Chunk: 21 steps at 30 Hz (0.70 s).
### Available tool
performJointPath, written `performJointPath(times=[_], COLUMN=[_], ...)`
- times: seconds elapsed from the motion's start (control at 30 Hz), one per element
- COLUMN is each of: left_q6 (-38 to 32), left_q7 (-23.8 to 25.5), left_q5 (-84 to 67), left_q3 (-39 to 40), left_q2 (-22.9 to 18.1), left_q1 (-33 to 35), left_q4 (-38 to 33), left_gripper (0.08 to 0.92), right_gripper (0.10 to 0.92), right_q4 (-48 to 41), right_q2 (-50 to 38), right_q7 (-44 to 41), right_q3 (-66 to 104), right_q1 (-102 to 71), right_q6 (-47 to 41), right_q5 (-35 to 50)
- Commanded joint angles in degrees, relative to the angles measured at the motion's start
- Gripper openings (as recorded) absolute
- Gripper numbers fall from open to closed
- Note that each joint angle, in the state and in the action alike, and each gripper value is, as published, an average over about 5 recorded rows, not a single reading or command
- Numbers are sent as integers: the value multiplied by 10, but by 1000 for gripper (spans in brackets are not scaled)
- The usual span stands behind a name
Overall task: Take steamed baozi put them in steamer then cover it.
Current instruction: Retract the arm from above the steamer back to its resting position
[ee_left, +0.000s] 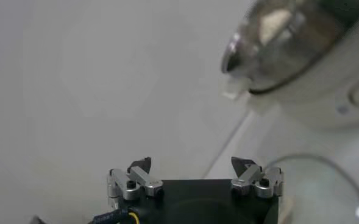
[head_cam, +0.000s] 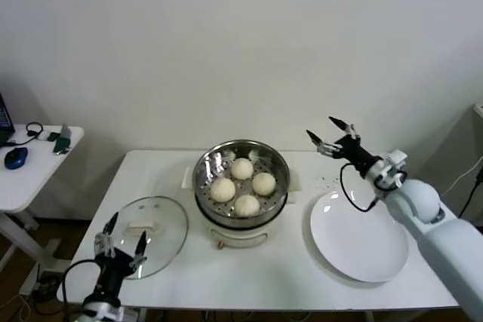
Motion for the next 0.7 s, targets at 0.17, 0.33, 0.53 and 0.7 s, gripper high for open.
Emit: performJointPath(times=[0.17,0.33,0.53,0.7], left_q6=[57,55,45,39], left_q7=[-22,-20,-23,-33], left_q5=[370,391,397,401], left_q3=[66,74,63,52], left_q2=[6,3,-5,-7], left_q1=[-70,-111,-156,-195], left_q4=[130,190,250,294], left_gripper=[823,823,823,823], right_gripper=[823,823,823,823], right_q4=[56,58,61,62], right_q2=[151,172,187,192], right_q7=[48,42,36,30], right_q3=[277,289,293,293], right_q1=[-309,-335,-350,-360], right_q6=[15,16,16,18], right_q5=[-72,-86,-98,-107])
